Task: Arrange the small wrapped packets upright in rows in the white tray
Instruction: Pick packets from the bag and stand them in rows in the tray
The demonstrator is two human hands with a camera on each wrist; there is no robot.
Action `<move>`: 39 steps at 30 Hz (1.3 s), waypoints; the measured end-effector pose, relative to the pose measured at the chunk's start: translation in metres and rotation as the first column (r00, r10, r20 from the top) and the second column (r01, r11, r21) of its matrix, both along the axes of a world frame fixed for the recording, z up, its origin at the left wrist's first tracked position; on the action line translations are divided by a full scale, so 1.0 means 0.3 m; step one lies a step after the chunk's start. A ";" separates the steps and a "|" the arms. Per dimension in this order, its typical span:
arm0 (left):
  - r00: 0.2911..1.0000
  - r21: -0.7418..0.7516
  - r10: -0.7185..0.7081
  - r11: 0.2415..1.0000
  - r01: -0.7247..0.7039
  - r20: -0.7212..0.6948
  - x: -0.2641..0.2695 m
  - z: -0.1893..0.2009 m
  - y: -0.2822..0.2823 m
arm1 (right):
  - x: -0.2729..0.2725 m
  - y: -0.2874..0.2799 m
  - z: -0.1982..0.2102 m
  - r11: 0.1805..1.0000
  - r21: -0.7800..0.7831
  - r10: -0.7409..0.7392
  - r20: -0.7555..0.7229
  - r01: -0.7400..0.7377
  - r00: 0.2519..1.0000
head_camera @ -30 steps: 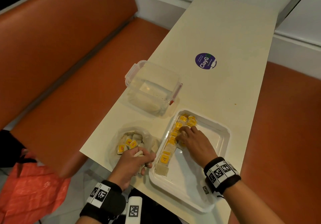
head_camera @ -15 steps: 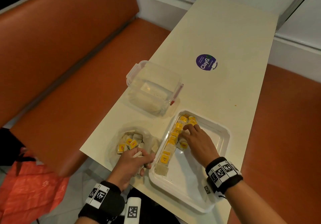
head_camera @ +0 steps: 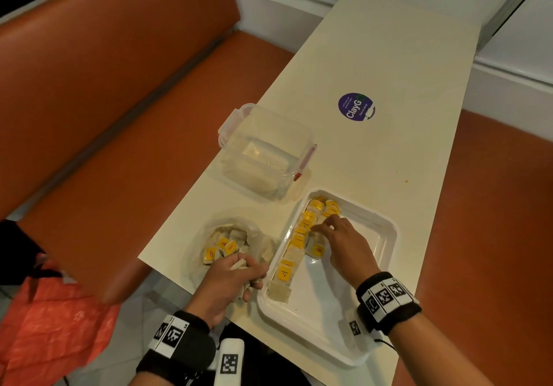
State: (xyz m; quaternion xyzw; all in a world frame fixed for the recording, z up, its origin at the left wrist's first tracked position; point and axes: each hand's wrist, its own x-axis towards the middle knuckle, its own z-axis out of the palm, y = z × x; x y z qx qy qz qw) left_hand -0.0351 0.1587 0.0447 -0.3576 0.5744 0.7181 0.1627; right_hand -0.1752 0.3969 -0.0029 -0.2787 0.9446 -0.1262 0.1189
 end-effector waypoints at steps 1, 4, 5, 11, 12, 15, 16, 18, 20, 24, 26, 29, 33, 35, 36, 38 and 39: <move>1.000 0.016 0.014 1.000 -0.014 -0.007 -0.002 0.005 0.000 | 0.003 0.002 -0.002 1.000 -0.014 -0.025 0.017 0.025 1.000; 0.995 0.148 0.102 0.984 -0.099 -0.011 -0.016 0.023 0.006 | 0.018 -0.003 -0.011 0.995 -0.070 -0.061 0.066 0.066 0.996; 0.989 0.214 0.145 0.966 -0.142 0.001 -0.023 0.032 0.009 | 0.022 -0.007 -0.014 0.996 -0.071 -0.044 0.075 0.049 0.996; 0.969 0.480 0.243 0.845 -0.235 0.047 -0.053 0.083 0.008 | 0.039 -0.023 -0.013 1.000 -0.002 -0.014 0.108 0.014 0.994; 0.972 0.489 0.234 0.844 -0.222 0.038 -0.055 0.083 0.005 | 0.042 -0.027 0.007 0.998 -0.037 -0.045 0.125 0.050 0.991; 0.980 0.488 0.199 0.856 -0.169 -0.010 -0.059 0.089 0.006 | 0.060 -0.051 0.119 0.961 -0.222 -0.115 0.223 0.165 0.968; 0.982 0.489 0.189 0.859 -0.153 -0.025 -0.060 0.093 0.010 | 0.070 -0.064 0.171 0.933 -0.299 -0.119 0.274 0.202 0.954; 0.985 0.488 0.164 0.864 -0.119 -0.049 -0.061 0.107 0.022 | 0.099 -0.091 0.275 0.863 -0.435 -0.074 0.395 0.257 0.916; 0.988 0.491 0.123 0.869 -0.062 -0.093 -0.060 0.121 0.030 | 0.128 -0.117 0.343 0.838 -0.490 0.007 0.447 0.238 0.895; 0.981 0.433 -0.004 0.897 0.090 -0.194 -0.055 0.151 0.053 | 0.152 -0.138 0.361 0.877 -0.435 0.011 0.445 0.205 0.895; 0.979 0.413 -0.018 0.905 0.103 -0.205 -0.050 0.151 0.058 | 0.153 -0.133 0.360 0.882 -0.420 0.004 0.462 0.215 0.887; 0.978 0.401 -0.041 0.908 0.122 -0.205 -0.033 0.137 0.058 | 0.156 -0.119 0.366 0.874 -0.433 0.021 0.489 0.222 0.872; 0.978 0.436 -0.024 0.893 0.114 -0.206 -0.016 0.147 0.065 | 0.167 -0.105 0.379 0.860 -0.467 0.072 0.512 0.207 0.856; 0.986 0.462 -0.005 0.883 0.082 -0.166 -0.012 0.148 0.066 | 0.175 -0.093 0.390 0.851 -0.491 0.076 0.470 0.189 0.880; 0.990 0.464 -0.006 0.883 0.072 -0.142 -0.011 0.144 0.065 | 0.178 -0.087 0.395 0.849 -0.499 0.070 0.429 0.172 0.900; 0.994 0.457 -0.018 0.887 0.067 -0.110 -0.008 0.138 0.066 | 0.185 -0.076 0.403 0.851 -0.513 0.072 0.328 0.114 0.942; 0.995 0.461 -0.020 0.885 0.064 -0.099 -0.005 0.136 0.068 | 0.189 -0.071 0.405 0.854 -0.515 0.084 0.279 0.075 0.957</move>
